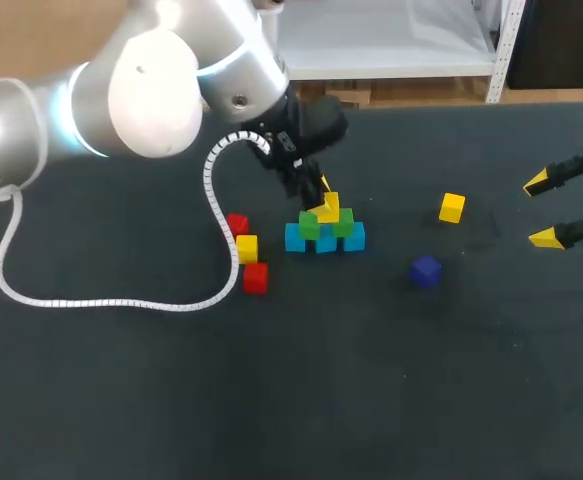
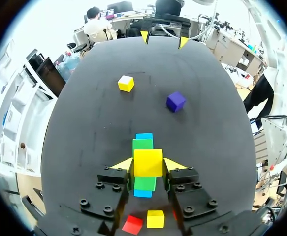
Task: Place the blue cubes, place green cubes on the blue cubes, place the yellow cubes on the green cubes, then place the red cubes on the yellow cubes, and place purple cube on the red cubes.
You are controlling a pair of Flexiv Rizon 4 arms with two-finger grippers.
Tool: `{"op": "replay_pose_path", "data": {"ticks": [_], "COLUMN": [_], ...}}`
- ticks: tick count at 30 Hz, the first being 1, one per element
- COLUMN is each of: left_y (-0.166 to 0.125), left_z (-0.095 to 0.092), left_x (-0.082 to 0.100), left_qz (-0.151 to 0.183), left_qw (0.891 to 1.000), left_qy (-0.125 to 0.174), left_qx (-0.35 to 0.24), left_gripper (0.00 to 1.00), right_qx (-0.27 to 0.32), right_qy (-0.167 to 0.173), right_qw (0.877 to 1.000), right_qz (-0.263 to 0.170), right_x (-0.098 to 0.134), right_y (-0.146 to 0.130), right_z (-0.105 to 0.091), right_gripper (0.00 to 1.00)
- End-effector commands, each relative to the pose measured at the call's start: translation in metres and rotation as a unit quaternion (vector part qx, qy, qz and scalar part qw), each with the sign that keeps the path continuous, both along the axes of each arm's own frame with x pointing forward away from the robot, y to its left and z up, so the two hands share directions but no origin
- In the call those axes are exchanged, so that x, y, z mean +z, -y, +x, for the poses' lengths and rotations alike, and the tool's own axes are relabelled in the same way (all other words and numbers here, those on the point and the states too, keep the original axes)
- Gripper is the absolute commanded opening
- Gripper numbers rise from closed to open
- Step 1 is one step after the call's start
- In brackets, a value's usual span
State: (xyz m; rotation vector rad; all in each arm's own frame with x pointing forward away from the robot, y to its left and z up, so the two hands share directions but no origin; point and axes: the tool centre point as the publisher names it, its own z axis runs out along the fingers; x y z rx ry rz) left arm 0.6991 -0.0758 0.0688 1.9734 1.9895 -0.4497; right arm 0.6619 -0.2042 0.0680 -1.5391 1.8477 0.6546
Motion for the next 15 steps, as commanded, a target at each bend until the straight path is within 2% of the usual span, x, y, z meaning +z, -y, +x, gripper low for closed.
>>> {"op": "replay_pose_path", "data": {"ticks": [1, 15], "left_y": [0.0026, 0.0022], "left_z": [0.0039, 0.0048], "left_x": [-0.0012, -0.0031], "left_qz": [0.005, 0.008], "left_qw": [1.000, 1.000], "left_qy": [-0.004, -0.008], "left_qx": [-0.001, -0.001], "left_gripper": [0.00, 0.00], "right_qx": [0.000, 0.000], "right_qy": [0.000, 0.000], "right_qw": [1.000, 1.000], "right_qz": [0.001, 0.001], "right_x": [-0.0002, -0.0002], "right_y": [0.0000, 0.0000], "right_z": [0.0000, 0.0000], "right_gripper": [1.00, 1.00]}}
